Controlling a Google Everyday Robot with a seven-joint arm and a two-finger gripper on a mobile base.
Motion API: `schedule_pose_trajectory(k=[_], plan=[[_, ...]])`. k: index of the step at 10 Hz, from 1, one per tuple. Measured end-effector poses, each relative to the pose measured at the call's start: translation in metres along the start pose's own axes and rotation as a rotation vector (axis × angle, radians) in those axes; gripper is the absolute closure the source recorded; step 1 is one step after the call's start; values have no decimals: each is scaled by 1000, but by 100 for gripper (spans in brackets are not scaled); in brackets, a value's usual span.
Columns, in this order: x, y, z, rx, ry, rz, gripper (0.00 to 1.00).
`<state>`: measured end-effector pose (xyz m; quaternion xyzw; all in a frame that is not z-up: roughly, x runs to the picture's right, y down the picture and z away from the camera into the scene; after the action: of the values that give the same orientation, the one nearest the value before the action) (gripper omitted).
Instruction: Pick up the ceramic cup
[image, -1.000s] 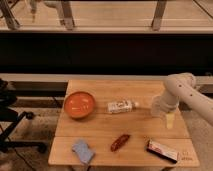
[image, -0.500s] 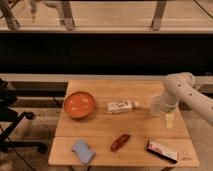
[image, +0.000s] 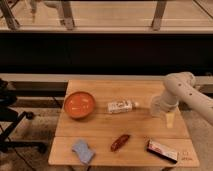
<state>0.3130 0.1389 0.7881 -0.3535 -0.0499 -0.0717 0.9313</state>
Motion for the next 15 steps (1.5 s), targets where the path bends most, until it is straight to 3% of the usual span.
schedule_pose_trajectory(k=[15], plan=[[2,-1,0,2,-9,-51,0]])
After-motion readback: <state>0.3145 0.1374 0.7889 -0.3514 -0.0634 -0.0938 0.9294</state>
